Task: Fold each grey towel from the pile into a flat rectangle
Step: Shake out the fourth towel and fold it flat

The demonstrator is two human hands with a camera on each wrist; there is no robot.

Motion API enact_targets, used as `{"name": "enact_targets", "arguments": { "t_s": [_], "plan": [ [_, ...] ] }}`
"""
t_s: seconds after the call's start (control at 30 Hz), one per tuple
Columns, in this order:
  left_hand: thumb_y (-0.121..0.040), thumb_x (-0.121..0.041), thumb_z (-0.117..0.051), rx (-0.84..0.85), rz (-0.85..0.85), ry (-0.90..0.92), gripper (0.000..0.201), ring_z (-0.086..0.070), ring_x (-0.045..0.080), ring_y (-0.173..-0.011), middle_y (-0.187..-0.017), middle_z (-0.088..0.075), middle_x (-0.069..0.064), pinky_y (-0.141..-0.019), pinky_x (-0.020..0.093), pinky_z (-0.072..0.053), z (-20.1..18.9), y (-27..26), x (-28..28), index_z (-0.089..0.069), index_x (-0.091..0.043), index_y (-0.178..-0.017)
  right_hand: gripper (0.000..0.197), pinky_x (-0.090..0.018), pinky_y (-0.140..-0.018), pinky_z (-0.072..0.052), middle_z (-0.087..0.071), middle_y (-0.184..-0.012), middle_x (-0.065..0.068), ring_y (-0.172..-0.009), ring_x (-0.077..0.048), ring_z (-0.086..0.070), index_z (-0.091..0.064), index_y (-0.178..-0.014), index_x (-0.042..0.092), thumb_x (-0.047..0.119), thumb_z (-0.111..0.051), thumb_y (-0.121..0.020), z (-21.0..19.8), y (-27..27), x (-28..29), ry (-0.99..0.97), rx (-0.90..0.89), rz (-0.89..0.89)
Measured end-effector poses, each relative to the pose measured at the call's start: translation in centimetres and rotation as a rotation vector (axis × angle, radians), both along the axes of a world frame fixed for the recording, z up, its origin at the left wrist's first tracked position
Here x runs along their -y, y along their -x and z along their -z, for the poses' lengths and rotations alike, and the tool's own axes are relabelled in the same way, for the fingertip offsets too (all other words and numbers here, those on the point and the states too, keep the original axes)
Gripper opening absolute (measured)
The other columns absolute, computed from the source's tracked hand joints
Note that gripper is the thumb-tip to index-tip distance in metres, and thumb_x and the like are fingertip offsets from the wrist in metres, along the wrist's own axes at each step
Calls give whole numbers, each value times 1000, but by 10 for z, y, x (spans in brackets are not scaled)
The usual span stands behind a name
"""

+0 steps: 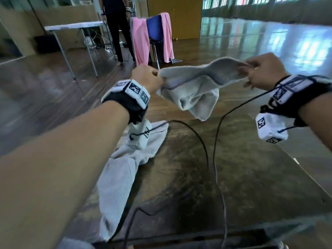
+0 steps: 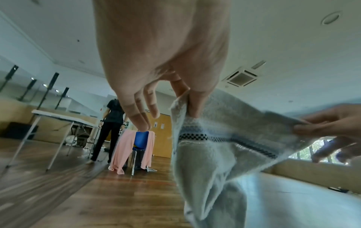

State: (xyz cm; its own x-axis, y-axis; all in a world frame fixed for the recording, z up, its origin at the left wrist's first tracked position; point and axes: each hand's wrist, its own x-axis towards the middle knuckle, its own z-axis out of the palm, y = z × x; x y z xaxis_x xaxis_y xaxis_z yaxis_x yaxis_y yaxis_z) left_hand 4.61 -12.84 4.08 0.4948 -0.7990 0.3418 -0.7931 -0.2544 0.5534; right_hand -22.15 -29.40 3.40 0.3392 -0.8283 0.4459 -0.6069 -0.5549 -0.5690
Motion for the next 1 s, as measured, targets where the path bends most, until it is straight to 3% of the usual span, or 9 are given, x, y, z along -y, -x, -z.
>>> {"name": "enact_targets", "arguments": {
  "t_s": [0.07, 0.13, 0.3, 0.37, 0.47, 0.6, 0.73, 0.87, 1.0],
  "plan": [
    [-81, -29, -68, -81, 4, 36, 23, -48, 22, -60, -67, -60, 13, -54, 26, -47, -1, -12, 7, -74, -8, -76, 13, -29, -60, -60, -72, -101, -22, -84, -38, -73, -73, -99, 7, 5, -62, -94, -4, 9, 9, -38, 62, 13],
    [-79, -27, -74, -259, 35, 98, 17, -61, 24, -61, -79, -71, 14, -64, 36, -61, 2, -13, 11, -79, -14, -89, 9, -48, -73, -62, -70, -103, -26, -80, -40, -73, -70, -95, 4, 0, -62, -94, -1, 12, 12, -89, 133, -30],
    [-79, -20, -76, -413, 25, 133, 18, -70, 31, -87, -96, -73, 22, -80, 51, -60, 19, 0, 23, -78, -6, -90, 29, -50, -93, -56, -58, -95, -11, -96, -23, -65, -66, -106, -15, 2, -75, -85, 12, 17, 17, -231, 152, -62],
    [-83, -11, -74, -486, 14, 123, 16, -72, 32, -86, -98, -73, 20, -69, 48, -62, 23, 5, 31, -77, -4, -96, 31, -37, -88, -57, -60, -103, -11, -98, -22, -58, -65, -112, -16, -2, -73, -85, 18, 17, 17, -223, 139, -74],
    [-84, -5, -71, -581, 27, 122, 27, -72, 26, -92, -109, -71, 15, -75, 33, -62, 28, 6, 43, -72, -3, -111, 24, -50, -95, -55, -68, -110, -27, -104, -37, -66, -69, -114, -10, -5, -62, -92, 26, 19, 19, -226, 301, -71],
    [-77, -17, -75, -371, -35, 325, 14, -61, 4, -68, -82, -72, -5, -52, 9, -47, 33, 10, 37, -77, -24, -89, 21, -20, -67, -48, -65, -86, -5, -70, -3, -58, -75, -112, 8, 14, -67, -94, 40, 29, 20, 20, 338, -123],
    [-76, -9, -72, -433, -82, 310, 11, -58, 8, -65, -74, -70, -3, -47, 9, -43, 62, 14, 29, -76, -18, -81, 29, -33, -63, -40, -72, -68, 5, -65, -15, -50, -73, -76, 55, 30, -73, -90, 66, 42, 17, -80, 144, -176],
    [-72, -12, -78, -467, -101, 323, 11, -56, 3, -61, -67, -67, -9, -45, 7, -39, 81, 12, 22, -72, -21, -70, 17, -32, -70, -47, -79, -93, -3, -76, -12, -61, -74, -91, 53, 36, -75, -87, 79, 45, 18, -97, 154, -159],
    [-73, -5, -78, -481, -80, 402, 17, -58, 3, -60, -70, -68, -6, -49, 8, -44, 86, 11, 24, -69, -19, -70, 25, -3, -75, -48, -73, -108, 9, -87, 20, -62, -74, -113, 26, 28, -75, -88, 85, 32, 21, -65, 269, -173]
  ]
}}
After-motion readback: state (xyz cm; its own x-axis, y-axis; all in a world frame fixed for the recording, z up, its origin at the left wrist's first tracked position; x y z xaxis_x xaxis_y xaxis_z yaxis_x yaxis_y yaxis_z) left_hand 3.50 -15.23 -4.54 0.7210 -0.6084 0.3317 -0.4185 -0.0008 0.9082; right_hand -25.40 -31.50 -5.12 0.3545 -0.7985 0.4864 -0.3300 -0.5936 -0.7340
